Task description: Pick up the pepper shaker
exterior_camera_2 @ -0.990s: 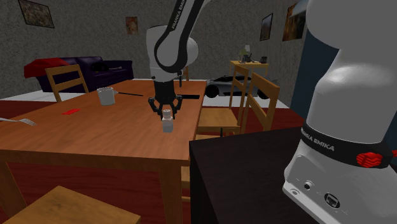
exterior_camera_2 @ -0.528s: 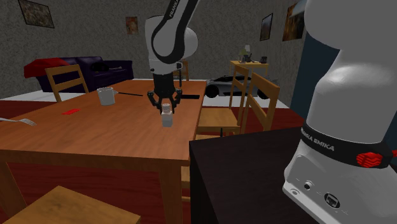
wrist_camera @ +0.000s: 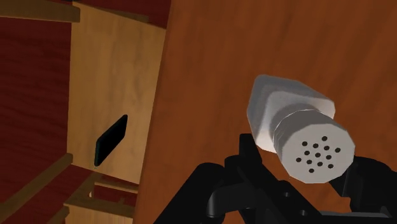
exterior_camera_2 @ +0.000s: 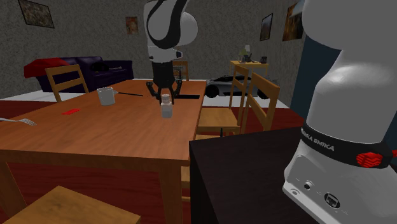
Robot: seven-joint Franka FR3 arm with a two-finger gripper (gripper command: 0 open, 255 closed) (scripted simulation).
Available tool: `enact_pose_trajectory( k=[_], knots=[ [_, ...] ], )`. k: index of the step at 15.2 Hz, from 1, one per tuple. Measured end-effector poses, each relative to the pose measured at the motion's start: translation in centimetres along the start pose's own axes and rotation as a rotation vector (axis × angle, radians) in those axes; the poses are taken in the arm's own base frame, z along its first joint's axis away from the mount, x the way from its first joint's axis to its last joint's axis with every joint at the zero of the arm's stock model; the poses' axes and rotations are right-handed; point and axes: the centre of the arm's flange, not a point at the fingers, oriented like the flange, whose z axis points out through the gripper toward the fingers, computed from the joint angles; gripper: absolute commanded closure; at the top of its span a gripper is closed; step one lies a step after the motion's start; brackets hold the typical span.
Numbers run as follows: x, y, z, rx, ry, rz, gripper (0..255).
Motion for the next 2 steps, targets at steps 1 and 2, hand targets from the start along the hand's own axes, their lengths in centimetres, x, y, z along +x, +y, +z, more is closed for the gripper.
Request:
enact_pose_trajectory(
  k=[1, 2],
  knots=[
    [0.09, -0.06, -0.46, 0.000, 0.000, 0.000, 255],
    [0.07, -0.05, -0.78, 0.000, 0.000, 0.000, 255]
  ],
)
